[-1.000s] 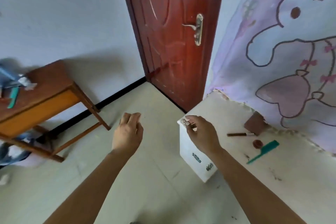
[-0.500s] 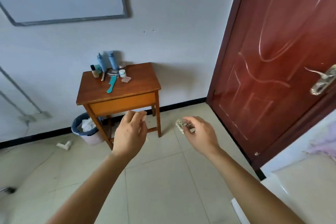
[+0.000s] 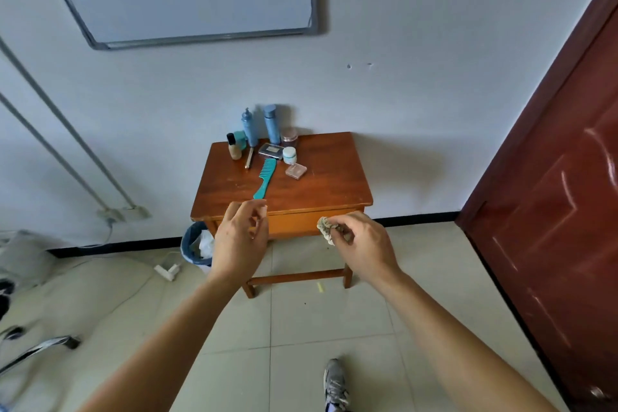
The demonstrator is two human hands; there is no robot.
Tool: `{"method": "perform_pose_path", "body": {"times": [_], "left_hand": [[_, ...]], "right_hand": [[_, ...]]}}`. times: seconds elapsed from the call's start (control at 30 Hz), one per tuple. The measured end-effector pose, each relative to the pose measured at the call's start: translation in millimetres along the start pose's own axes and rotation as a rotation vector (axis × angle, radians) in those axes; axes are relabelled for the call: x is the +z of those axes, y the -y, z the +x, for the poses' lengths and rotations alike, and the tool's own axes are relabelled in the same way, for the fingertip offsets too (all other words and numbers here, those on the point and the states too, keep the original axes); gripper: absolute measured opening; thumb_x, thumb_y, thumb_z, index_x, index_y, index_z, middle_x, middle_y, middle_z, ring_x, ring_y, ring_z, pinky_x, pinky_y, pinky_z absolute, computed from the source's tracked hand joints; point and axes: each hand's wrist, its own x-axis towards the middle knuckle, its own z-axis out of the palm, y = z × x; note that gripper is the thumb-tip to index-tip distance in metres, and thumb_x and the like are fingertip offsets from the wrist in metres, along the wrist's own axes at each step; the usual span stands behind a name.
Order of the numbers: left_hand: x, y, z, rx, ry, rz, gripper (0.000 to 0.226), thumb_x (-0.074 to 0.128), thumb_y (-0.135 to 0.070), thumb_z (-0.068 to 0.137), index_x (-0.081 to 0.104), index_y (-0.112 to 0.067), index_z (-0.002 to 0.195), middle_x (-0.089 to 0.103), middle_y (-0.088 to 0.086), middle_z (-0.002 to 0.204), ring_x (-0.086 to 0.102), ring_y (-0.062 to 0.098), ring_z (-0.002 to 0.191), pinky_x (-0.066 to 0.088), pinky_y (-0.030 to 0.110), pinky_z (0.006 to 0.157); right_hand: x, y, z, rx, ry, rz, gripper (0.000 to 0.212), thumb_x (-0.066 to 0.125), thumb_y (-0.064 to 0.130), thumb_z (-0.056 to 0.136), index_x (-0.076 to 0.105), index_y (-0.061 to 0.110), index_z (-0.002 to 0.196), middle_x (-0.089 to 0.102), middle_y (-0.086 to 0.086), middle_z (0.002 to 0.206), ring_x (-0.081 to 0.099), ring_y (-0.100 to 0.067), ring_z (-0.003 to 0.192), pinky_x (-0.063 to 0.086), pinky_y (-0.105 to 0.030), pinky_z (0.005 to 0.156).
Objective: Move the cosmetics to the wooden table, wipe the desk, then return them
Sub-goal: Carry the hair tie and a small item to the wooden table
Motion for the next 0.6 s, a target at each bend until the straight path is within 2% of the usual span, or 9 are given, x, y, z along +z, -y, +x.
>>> {"method": "perform_pose_path", "body": {"times": [0.07, 0.13, 0.27, 0.37, 0.43, 0.53, 0.6], "left_hand": [[16.0, 9.5, 46.1, -0.04, 0.023, 0.015, 0.029, 0.064, -0.022, 0.092, 0.058, -0.027, 0.12, 0.057, -0.005, 0.111, 0.059, 0.008, 0.086, 0.05, 0.015, 0.064], [30.2, 17.5, 95.6, -0.08, 0.057, 0.022, 0.03, 0.065, -0.024, 0.092, 0.057, -0.03, 0.121, 0.058, -0.005, 0.114, 0.06, 0.013, 0.094, 0.051, 0.015, 0.066], [44.4, 32.0, 182.1, -0.128, 0.04, -0.012, 0.029, 0.065, -0.026, 0.092, 0.057, -0.034, 0.119, 0.054, -0.014, 0.106, 0.06, 0.014, 0.096, 0.041, 0.004, 0.052], [48.0, 49.0, 229.1, -0.188, -0.013, -0.064, 0.031, 0.067, -0.024, 0.09, 0.06, -0.027, 0.119, 0.058, -0.01, 0.106, 0.061, 0.01, 0.088, 0.043, 0.008, 0.061], [49.7, 64.4, 254.8, -0.194, -0.032, -0.061, 0.031, 0.068, -0.026, 0.09, 0.06, -0.025, 0.12, 0.059, -0.01, 0.104, 0.061, 0.009, 0.085, 0.048, 0.012, 0.063], [58.1, 98.7, 295.1, -0.257, -0.025, -0.074, 0.029, 0.067, -0.032, 0.09, 0.061, -0.026, 0.118, 0.063, -0.01, 0.102, 0.063, 0.01, 0.085, 0.056, 0.02, 0.065], [68.3, 123.2, 318.8, -0.331, -0.012, -0.118, 0.029, 0.068, -0.032, 0.089, 0.062, -0.025, 0.117, 0.064, -0.011, 0.099, 0.063, 0.008, 0.082, 0.056, 0.02, 0.064]], "right_hand": [[10.4, -11.6, 46.9, -0.003, -0.005, 0.012, 0.019, 0.069, 0.026, 0.09, 0.073, 0.028, 0.108, 0.066, 0.013, 0.102, 0.063, -0.002, 0.087, 0.055, -0.02, 0.073], [17.7, -22.5, 98.0, 0.003, -0.012, 0.028, 0.02, 0.069, 0.027, 0.09, 0.072, 0.028, 0.109, 0.066, 0.014, 0.103, 0.063, -0.002, 0.091, 0.055, -0.019, 0.074], [31.6, -35.3, 193.3, 0.025, -0.019, 0.035, 0.02, 0.069, 0.027, 0.09, 0.072, 0.026, 0.11, 0.067, 0.013, 0.105, 0.062, -0.002, 0.091, 0.054, -0.016, 0.073], [49.0, -39.6, 249.3, 0.063, -0.008, 0.041, 0.02, 0.069, 0.028, 0.09, 0.072, 0.026, 0.11, 0.068, 0.013, 0.107, 0.063, -0.001, 0.093, 0.048, -0.006, 0.069], [62.8, -41.6, 278.7, 0.071, 0.006, 0.048, 0.02, 0.07, 0.027, 0.09, 0.072, 0.026, 0.11, 0.068, 0.013, 0.108, 0.063, 0.0, 0.093, 0.047, -0.004, 0.067], [90.3, -46.8, 319.1, 0.075, 0.028, 0.052, 0.021, 0.07, 0.022, 0.089, 0.072, 0.025, 0.109, 0.069, 0.011, 0.108, 0.064, -0.002, 0.092, 0.054, -0.013, 0.072], [108.0, -51.5, 338.5, 0.108, 0.026, 0.035, 0.021, 0.072, 0.022, 0.088, 0.073, 0.026, 0.108, 0.069, 0.011, 0.107, 0.065, -0.002, 0.092, 0.055, -0.016, 0.073]]}}
